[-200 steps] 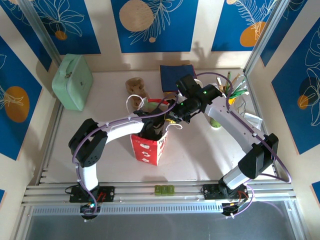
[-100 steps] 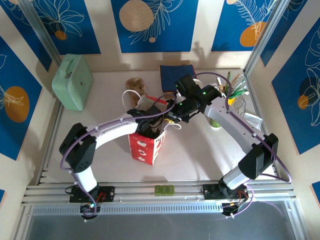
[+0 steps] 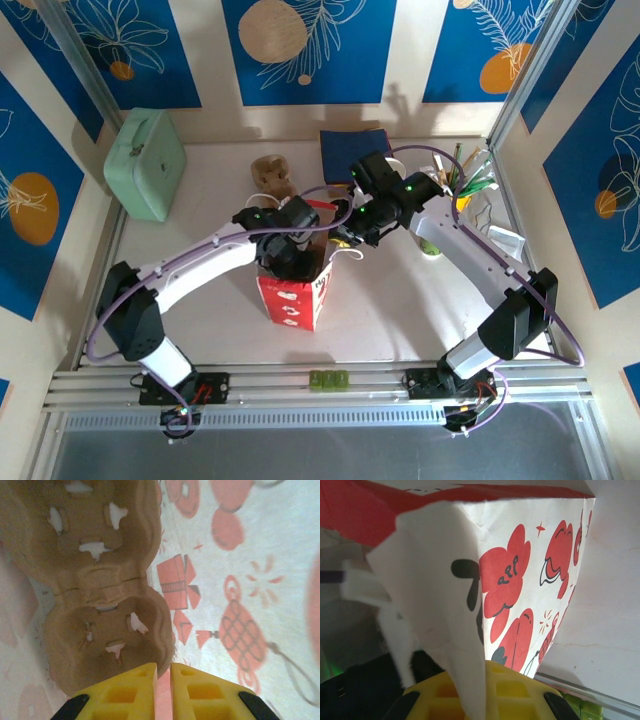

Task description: Pack the takeout coffee

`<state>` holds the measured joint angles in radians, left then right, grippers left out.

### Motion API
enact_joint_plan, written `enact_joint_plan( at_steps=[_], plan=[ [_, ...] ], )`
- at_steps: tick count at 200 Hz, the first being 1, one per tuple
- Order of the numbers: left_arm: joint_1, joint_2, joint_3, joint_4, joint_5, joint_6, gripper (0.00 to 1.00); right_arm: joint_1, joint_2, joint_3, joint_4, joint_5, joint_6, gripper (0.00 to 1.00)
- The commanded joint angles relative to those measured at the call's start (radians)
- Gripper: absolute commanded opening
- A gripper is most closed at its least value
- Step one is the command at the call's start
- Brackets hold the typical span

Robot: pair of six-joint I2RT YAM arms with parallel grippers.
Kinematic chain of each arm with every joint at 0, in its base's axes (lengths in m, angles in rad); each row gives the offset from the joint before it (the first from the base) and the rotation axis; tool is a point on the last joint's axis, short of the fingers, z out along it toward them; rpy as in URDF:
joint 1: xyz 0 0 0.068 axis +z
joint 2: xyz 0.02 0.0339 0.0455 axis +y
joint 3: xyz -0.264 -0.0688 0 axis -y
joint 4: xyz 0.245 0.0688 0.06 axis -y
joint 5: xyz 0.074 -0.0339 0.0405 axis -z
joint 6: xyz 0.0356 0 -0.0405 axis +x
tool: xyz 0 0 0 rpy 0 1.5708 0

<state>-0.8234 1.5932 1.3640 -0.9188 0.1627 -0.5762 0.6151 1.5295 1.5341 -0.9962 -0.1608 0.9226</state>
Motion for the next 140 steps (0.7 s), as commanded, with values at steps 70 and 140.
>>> enact_joint_plan(
  at_steps=[70, 140],
  plan=[
    [0.042, -0.24, 0.199, -0.08, -0.154, -0.045, 0.17, 0.008, -0.03, -0.015, -0.016, 0.02, -0.044, 0.0],
    [0.049, -0.609, 0.127, -0.092, -0.534, -0.116, 0.41, 0.003, -0.092, 0.033, -0.003, 0.017, -0.217, 0.0]
  ],
)
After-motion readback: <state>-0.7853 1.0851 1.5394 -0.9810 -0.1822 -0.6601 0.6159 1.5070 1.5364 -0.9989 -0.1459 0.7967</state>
